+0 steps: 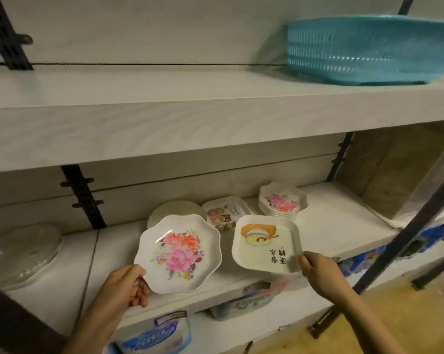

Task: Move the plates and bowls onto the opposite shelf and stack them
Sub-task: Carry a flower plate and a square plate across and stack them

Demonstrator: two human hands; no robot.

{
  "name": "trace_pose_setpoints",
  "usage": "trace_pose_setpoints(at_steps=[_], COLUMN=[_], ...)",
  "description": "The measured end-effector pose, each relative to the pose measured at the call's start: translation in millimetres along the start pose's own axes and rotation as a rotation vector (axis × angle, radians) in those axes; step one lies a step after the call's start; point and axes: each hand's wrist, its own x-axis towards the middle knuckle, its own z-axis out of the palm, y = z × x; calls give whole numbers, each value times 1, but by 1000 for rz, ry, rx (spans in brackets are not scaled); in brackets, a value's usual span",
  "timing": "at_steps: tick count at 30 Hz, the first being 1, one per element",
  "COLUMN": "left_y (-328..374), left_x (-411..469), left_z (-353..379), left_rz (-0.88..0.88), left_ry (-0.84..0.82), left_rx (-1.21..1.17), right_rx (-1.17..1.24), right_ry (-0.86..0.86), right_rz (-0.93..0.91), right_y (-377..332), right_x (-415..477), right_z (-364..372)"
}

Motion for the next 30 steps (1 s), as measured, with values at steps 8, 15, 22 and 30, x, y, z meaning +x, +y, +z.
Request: trace_pose_setpoints(at_steps=[8,15,22,30], left_y=[-2,4,15,15], left_x=[-8,-17,-11,15], left_z=[37,46,47,57], left_rz=[-90,-110,-90,-37], left_ry=[286,409,412,299], left_rx=[-177,-184,-166,-104], right_rx=[-216,-344,-358,-361], right_ry=[-100,-213,-274,-270], right_rz=[-252,-284,-186,-288], right_y=[-10,-38,-57,-49], right_x=[117,177,203,186], right_z=[-2,15,28,14])
